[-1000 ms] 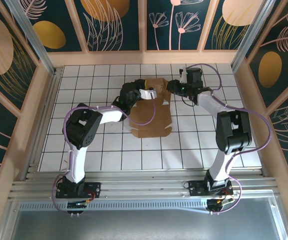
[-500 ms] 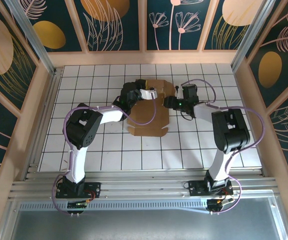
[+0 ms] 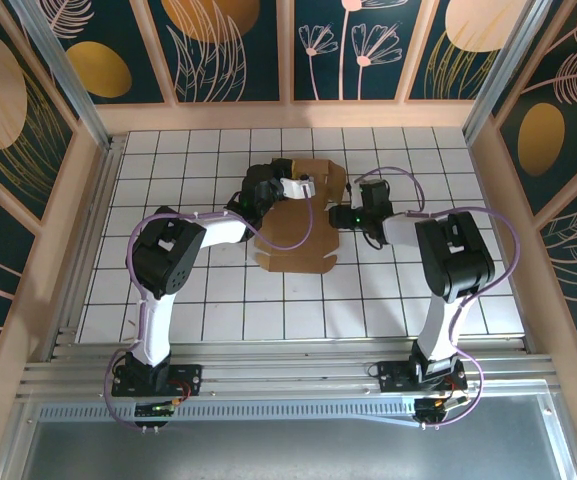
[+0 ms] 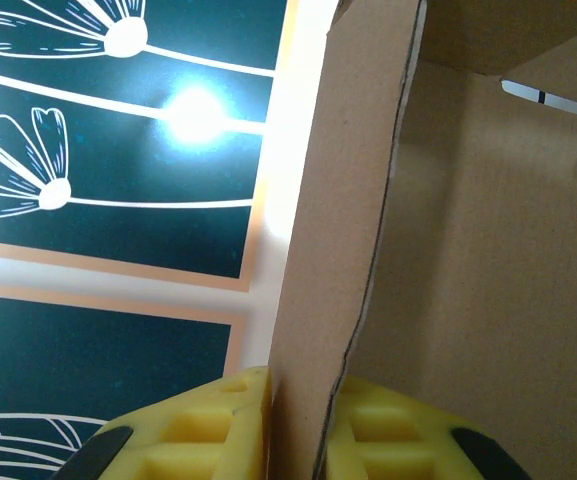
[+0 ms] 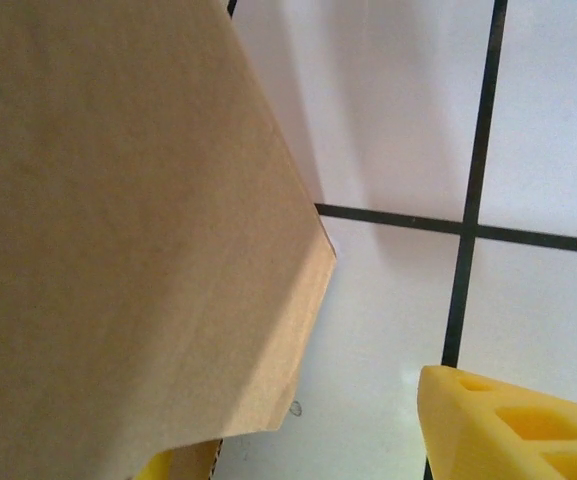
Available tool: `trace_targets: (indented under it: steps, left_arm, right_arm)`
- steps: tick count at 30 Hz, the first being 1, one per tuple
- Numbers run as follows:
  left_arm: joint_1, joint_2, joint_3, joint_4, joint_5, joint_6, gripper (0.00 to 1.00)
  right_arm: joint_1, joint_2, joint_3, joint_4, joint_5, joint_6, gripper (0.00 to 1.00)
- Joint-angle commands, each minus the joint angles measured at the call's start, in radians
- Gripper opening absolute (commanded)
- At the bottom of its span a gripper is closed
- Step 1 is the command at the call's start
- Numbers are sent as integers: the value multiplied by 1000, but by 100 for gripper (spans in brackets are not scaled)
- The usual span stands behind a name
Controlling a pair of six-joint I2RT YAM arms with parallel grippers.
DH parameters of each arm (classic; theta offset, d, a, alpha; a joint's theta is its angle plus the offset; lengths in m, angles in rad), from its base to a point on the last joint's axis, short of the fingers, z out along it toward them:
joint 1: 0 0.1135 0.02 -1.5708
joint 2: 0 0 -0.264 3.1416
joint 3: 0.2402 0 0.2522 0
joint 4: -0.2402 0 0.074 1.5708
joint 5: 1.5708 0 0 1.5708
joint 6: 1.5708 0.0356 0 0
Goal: Fold the paper box
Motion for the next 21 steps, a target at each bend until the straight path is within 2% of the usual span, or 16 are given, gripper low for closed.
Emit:
trace_targets:
  steps: [1,4,5,11,16,21]
  left_arm:
    - [-12,25,21,-15,28,-20,18]
    - [-12,25,18,-13,29,-21,18]
    - [-12,25,16,-10,27,-21,18]
    - [-12,24,18,-4,30,-29,18]
    - [-14,25,21,-5,34,-31,18]
    - [-14,27,18,-5,29,-32,18]
  right_arm:
    - [17,13,37,-25,20,-25,55]
    - [27,13,40,-33,20,-37,41]
    - [29,13,43,-39,7,-41,40]
    - [38,24,46,-90,-6,-32,47]
    - [46,36,43,-111,39,-13,42]
    - [80,44,-10,-48,172,7,40]
